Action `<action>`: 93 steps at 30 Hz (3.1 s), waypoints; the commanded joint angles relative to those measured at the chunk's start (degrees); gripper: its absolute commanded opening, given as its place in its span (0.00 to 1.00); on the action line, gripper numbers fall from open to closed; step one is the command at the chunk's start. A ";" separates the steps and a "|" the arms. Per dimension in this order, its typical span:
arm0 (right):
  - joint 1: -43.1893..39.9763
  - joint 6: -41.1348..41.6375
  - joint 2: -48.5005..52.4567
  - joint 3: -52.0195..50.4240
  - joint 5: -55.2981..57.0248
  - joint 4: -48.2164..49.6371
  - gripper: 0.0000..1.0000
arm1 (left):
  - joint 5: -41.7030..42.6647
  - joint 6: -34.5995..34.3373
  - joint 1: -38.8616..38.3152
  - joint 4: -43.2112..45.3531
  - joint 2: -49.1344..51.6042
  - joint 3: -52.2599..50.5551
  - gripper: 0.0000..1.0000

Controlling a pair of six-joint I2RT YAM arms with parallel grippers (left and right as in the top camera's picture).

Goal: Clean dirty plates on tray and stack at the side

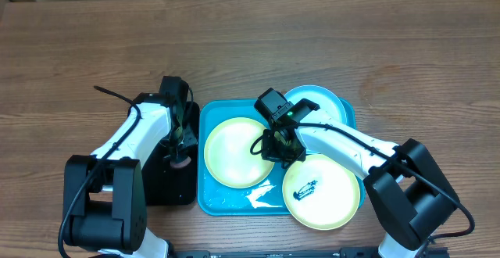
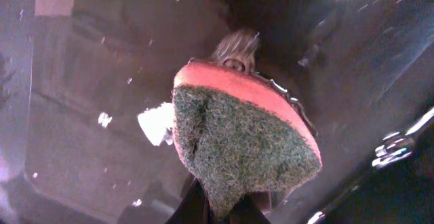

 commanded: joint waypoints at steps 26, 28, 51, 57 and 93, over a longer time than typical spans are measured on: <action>-0.11 -13.05 -2.40 14.64 14.47 -11.26 0.04 | 1.11 0.76 0.09 2.23 -0.85 0.22 1.00; -0.11 -14.23 -2.43 15.76 16.72 -12.63 0.04 | 1.11 0.76 0.09 2.47 -0.85 0.22 1.00; 2.71 -31.63 -3.08 29.31 34.29 -20.22 0.04 | 1.14 0.74 0.09 3.58 -0.85 0.22 1.00; 9.40 -35.74 -3.08 30.14 47.43 -22.03 0.04 | 1.14 0.74 0.09 3.61 -0.85 0.22 1.00; 30.01 -27.45 -3.08 30.14 86.90 -36.61 0.04 | 0.94 0.76 0.09 3.58 -0.85 0.22 1.00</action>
